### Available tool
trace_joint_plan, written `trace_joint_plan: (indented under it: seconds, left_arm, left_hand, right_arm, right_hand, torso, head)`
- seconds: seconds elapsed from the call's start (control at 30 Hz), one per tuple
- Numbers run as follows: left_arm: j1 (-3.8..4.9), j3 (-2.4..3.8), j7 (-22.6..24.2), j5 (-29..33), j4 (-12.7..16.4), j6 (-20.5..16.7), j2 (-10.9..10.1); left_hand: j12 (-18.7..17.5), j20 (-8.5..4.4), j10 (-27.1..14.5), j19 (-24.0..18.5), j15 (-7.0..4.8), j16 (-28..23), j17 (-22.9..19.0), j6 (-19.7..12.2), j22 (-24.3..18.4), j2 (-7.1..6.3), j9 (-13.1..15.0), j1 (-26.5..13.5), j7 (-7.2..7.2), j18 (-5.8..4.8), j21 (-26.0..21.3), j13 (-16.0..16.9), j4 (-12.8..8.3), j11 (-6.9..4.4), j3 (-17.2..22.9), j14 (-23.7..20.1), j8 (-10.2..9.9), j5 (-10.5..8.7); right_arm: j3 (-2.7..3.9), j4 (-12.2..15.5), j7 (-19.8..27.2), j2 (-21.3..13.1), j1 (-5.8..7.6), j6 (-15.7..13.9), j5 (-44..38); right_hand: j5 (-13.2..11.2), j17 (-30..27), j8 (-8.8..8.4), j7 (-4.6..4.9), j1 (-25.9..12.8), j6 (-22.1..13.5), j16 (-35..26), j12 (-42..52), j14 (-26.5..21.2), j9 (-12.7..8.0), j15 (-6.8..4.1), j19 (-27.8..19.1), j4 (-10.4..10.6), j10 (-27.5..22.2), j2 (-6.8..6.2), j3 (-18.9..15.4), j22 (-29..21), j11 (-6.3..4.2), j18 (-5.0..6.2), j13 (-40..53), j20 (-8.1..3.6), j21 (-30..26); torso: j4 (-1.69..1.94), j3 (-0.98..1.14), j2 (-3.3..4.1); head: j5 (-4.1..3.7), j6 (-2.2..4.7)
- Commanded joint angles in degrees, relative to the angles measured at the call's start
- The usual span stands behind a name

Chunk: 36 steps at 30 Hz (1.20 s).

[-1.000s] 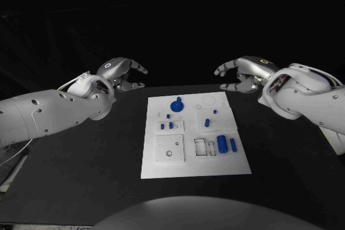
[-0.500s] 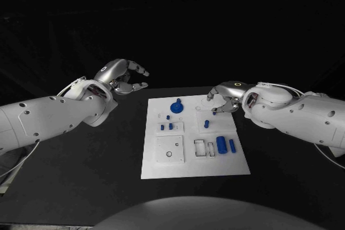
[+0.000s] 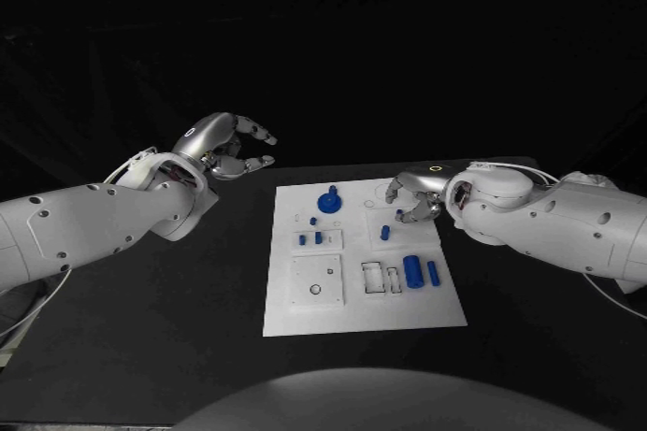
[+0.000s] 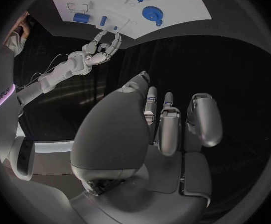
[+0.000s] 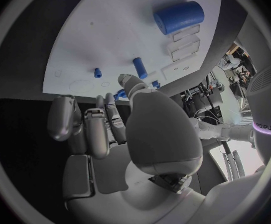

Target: Assemble the parts on the task board

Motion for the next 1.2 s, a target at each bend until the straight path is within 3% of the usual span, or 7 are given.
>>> trace_joint_plan:
  seconds: [0.03,0.37,0.63,0.8,0.9,1.0,1.2]
  left_arm:
    - [0.04,0.00,0.94,0.66,0.25,0.04,0.25]
    - [-0.01,-0.05,0.48,0.42,0.49,0.39,0.47]
    - [-0.26,-0.08,-0.33,0.13,0.20,0.58,0.70]
    - [-0.40,-0.10,-0.58,0.08,0.08,0.76,0.75]
    - [-0.45,-0.11,-0.69,0.06,0.03,0.82,0.77]
    - [-0.48,-0.11,-0.75,0.06,-0.03,0.89,0.84]
    - [-0.52,-0.11,-0.81,0.05,-0.07,1.10,0.96]
  left_hand:
    - [0.22,0.04,0.53,1.19,0.20,0.10,1.46,0.49,10.33,0.03,-0.04,1.18,-0.08,0.03,0.11,-0.08,-0.13,0.01,0.52,3.37,-0.38,-0.11]
    - [0.63,0.07,1.07,1.09,0.22,0.02,1.28,1.07,10.28,0.43,-0.03,2.51,-0.11,0.07,-0.08,-0.04,-0.17,-0.01,1.21,3.26,-0.55,-0.17]
    - [0.85,0.05,1.41,0.91,0.15,-0.43,0.39,1.20,10.14,0.52,-0.07,3.20,-0.03,0.18,-0.60,-0.07,-0.26,-0.15,1.51,3.03,-0.77,-0.29]
    - [0.90,0.03,1.45,0.84,0.13,-0.57,0.12,1.12,10.09,0.55,-0.11,3.48,0.06,0.22,-0.77,-0.09,-0.27,-0.16,1.63,2.94,-0.93,-0.33]
    - [0.96,0.02,1.55,0.81,0.11,-0.65,-0.02,1.08,10.07,0.56,-0.12,3.57,0.13,0.23,-0.85,-0.08,-0.25,-0.19,1.67,2.90,-1.01,-0.32]
    - [1.10,0.00,1.76,0.76,0.09,-0.78,-0.27,1.02,10.04,0.56,-0.14,3.69,0.25,0.26,-0.97,-0.06,-0.23,-0.22,1.72,2.82,-1.14,-0.29]
    - [1.22,-0.01,1.97,0.69,0.07,-0.92,-0.51,1.02,10.00,0.61,-0.14,3.88,0.30,0.29,-1.14,-0.05,-0.24,-0.25,1.83,2.75,-1.22,-0.22]
  right_arm:
    - [0.00,-0.37,-2.01,0.26,-0.49,3.12,-2.48]
    - [0.00,-2.00,-3.31,1.02,-1.70,2.20,-3.51]
    - [0.01,-2.81,-3.69,1.36,-2.05,0.77,-3.50]
    - [0.01,-3.08,-3.68,1.46,-2.14,0.42,-3.20]
    - [0.01,-3.35,-3.04,1.54,-2.17,-0.35,-2.78]
    - [0.00,-3.65,-1.82,1.63,-2.22,-1.78,-2.43]
    - [0.00,-4.00,-0.52,1.88,-2.41,-3.18,-2.04]
  right_hand:
    - [2.74,7.07,-0.85,-1.19,0.62,-0.34,-0.78,0.24,-0.90,0.11,0.28,-0.57,-1.24,-0.95,0.14,1.22,8.49,0.62,0.52,-0.27,-0.13,-0.82]
    - [4.77,6.40,-2.64,-2.20,0.45,-1.16,-0.95,1.43,-1.38,-0.05,1.22,-0.22,-3.27,-0.87,0.17,3.98,8.73,1.72,0.39,-0.50,0.70,-0.19]
    - [4.23,6.03,-3.13,-3.69,-1.62,0.37,-0.87,2.36,-1.48,-0.31,1.16,-0.24,-3.22,-0.12,0.84,5.45,8.71,1.56,0.48,-0.95,0.85,-0.07]
    - [3.26,5.77,-3.44,-3.70,-2.28,1.57,-0.88,3.03,-1.57,-0.72,0.99,-0.21,-3.41,0.65,1.21,6.39,8.71,1.34,0.49,-1.22,0.71,0.01]
    - [2.75,5.74,-3.59,-2.38,-2.67,3.04,-0.66,4.05,-1.42,-1.04,0.84,0.02,-3.75,2.26,1.56,7.39,8.80,1.03,0.43,-1.47,0.56,0.35]
    - [2.71,5.59,-3.02,-0.73,-2.60,5.21,-0.59,5.05,-1.41,-0.79,0.12,0.19,-4.34,4.42,1.91,8.45,8.87,-0.04,0.40,-1.78,0.08,0.62]
    - [2.63,5.44,-1.91,-0.89,-2.58,7.43,-0.54,5.65,-1.42,0.17,-0.39,0.38,-4.97,6.82,2.19,9.12,8.96,-0.62,0.30,-2.40,-0.47,0.96]
  torso:
    - [0.02,0.03,-0.02]
    - [0.06,0.04,-0.07]
    - [0.08,-0.01,-0.18]
    - [0.08,-0.04,-0.22]
    - [0.07,-0.03,-0.25]
    - [0.07,-0.05,-0.27]
    - [0.04,-0.06,-0.28]
  head:
    - [-0.07,0.00]
    - [0.15,0.00]
    - [-0.11,0.00]
    - [-0.13,0.00]
    - [-0.04,0.00]
    - [0.07,0.00]
    - [0.12,0.00]
